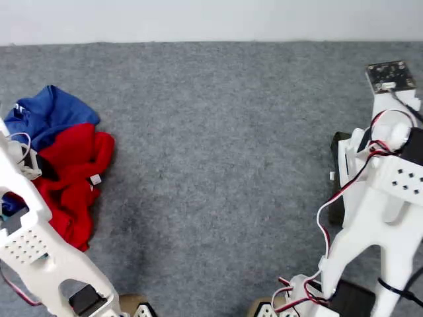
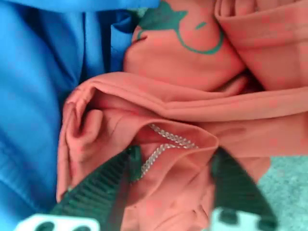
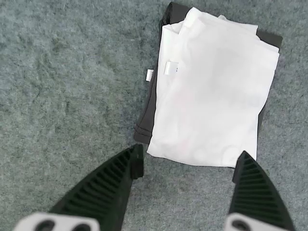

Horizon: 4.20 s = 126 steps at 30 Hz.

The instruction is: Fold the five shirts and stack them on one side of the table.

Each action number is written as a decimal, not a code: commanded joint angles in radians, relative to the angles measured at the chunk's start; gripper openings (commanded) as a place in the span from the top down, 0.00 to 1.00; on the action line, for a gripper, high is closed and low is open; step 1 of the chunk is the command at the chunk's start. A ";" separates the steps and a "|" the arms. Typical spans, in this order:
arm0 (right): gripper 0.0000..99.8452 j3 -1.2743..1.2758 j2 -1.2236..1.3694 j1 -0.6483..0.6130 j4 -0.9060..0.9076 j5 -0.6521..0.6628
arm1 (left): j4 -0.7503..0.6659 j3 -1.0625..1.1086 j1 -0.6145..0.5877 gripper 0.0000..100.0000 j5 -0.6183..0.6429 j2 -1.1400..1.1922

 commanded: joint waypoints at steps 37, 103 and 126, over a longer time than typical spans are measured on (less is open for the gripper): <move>0.70 0.350 -0.039 -0.134 -0.097 -0.049 | -0.003 0.588 0.792 0.99 -0.377 -1.250; 0.70 0.560 -0.031 -0.320 -0.166 -0.043 | -0.011 1.004 0.879 0.74 -0.453 -1.100; 0.70 0.565 -0.038 -0.315 -0.156 -0.048 | -0.588 1.181 0.872 0.76 -0.445 -0.738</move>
